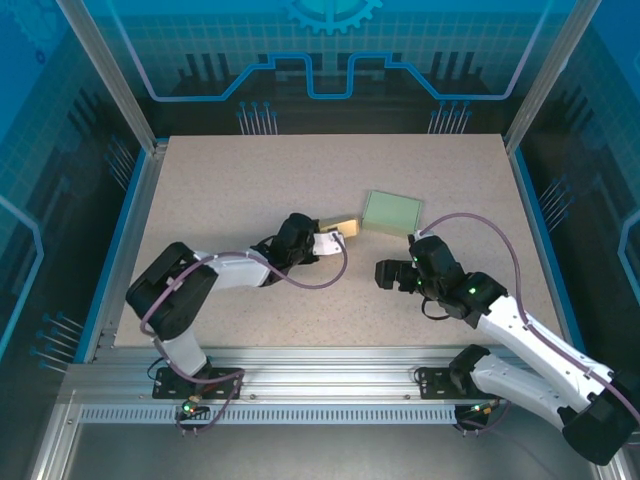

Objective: Fold the paper box

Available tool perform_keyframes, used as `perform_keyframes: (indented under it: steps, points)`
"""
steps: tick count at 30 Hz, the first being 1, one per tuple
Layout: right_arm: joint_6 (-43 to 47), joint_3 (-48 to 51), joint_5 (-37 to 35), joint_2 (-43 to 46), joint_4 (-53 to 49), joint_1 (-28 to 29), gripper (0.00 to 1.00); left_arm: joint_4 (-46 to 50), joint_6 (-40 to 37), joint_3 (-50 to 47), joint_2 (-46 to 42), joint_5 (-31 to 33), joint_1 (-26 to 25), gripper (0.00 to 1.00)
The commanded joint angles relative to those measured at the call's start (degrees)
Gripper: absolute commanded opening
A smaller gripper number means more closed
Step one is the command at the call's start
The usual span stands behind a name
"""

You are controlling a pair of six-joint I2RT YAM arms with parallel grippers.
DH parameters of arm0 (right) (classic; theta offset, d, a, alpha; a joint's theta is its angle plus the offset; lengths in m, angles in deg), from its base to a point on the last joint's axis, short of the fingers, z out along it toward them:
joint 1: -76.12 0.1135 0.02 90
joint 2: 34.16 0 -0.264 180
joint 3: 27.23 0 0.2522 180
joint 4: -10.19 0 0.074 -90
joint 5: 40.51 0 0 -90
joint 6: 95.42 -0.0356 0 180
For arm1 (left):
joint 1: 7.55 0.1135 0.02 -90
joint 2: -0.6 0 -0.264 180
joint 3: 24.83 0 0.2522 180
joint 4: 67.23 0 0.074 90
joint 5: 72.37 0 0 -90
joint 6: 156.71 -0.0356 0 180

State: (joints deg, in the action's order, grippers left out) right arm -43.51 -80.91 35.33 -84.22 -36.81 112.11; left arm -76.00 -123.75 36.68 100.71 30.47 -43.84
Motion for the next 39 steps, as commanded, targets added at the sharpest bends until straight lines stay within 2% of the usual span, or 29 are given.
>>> perform_keyframes:
  steps: [1,2,3,4,9,13,16,21,28,34,39]
  points:
    - [0.63,-2.0,-0.71,0.26,-2.24,0.05,1.0,-0.37,-3.5,0.22,3.15,-0.61,0.61,0.7]
    - [0.73,-2.08,-1.02,0.55,-2.51,0.05,1.0,-0.45,-3.86,-0.2,2.98,-0.63,0.48,0.86]
    - [0.77,-2.17,-1.32,0.81,-2.84,0.05,1.0,-1.02,-3.98,-0.9,2.38,-0.89,0.51,0.97]
    - [0.9,-2.27,-1.52,0.99,-3.05,0.05,1.0,-1.19,-3.96,-1.64,1.61,-1.19,0.48,0.99]
    - [1.41,-2.71,-2.04,0.88,-3.08,-0.14,1.0,0.44,-3.96,-5.48,-5.14,-3.17,0.34,0.99]
    - [1.7,-3.41,-2.02,-0.62,-3.07,-0.21,1.0,7.17,-0.9,-8.01,-13.01,-2.59,-0.53,0.99]
    - [1.79,-3.7,-2.47,-1.17,-3.39,-0.22,1.0,9.58,5.3,-10.43,-19.24,-0.26,-0.38,0.99]
    - [2.53,-3.98,-4.29,-1.01,-3.52,-0.3,1.0,4.17,17.35,-15.54,-28.67,9.56,0.13,0.99]
    - [5.45,-5.48,-15.22,-3.06,-4.15,-1.5,1.0,8.4,32.77,-18.03,-41.93,14.01,2.92,0.99]
    - [17.68,0.52,-23.98,-2.0,11.05,-2.18,1.0,7.82,43.35,-22.93,-49.36,17.53,8.59,0.99]
    - [28.67,6.13,-23.81,-0.74,25.16,-4.71,1.0,1.32,50.95,-30.85,-54.0,16.33,13.06,0.99]
